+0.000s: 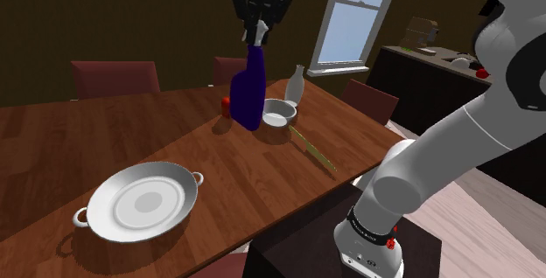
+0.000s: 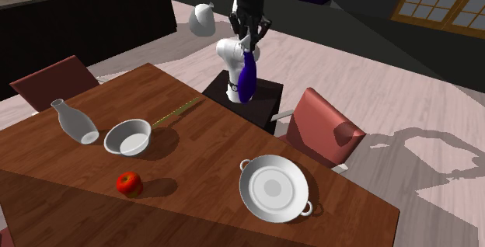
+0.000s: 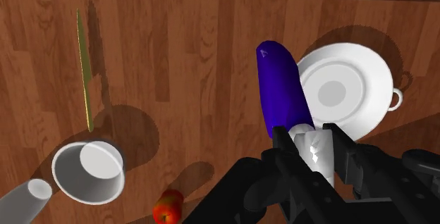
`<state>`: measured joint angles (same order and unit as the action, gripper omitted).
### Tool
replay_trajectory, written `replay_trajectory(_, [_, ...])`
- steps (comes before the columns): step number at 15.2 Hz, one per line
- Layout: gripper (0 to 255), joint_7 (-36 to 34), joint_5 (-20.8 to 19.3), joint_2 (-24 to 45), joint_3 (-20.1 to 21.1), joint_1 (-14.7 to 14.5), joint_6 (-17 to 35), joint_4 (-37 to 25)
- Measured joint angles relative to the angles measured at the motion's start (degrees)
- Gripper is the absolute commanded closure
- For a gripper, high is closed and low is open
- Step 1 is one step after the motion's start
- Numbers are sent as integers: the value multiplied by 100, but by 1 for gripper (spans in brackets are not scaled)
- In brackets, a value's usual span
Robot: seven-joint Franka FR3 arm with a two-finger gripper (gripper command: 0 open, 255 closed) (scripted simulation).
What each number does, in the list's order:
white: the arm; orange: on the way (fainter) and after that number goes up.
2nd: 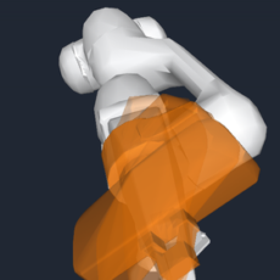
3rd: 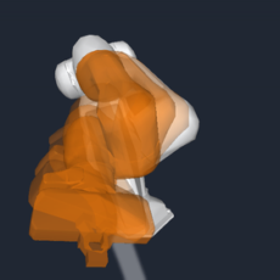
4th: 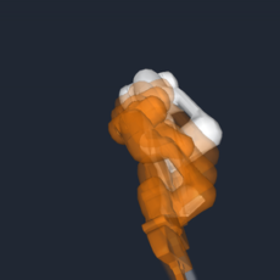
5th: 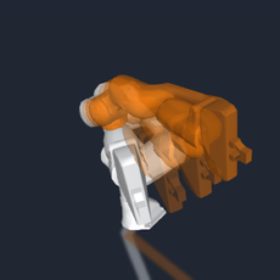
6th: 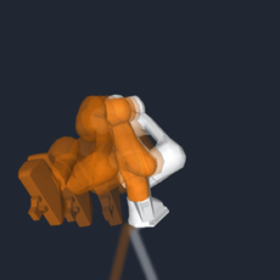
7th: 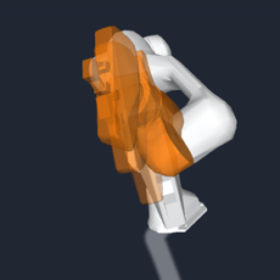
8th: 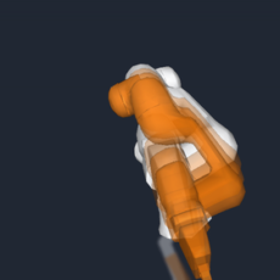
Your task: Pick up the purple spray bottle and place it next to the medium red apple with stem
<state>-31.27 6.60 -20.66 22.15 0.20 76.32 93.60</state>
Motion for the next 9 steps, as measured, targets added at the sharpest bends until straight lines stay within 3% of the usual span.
replay_trajectory(9, [255, 1050, -342, 559, -666, 372, 89, -387])
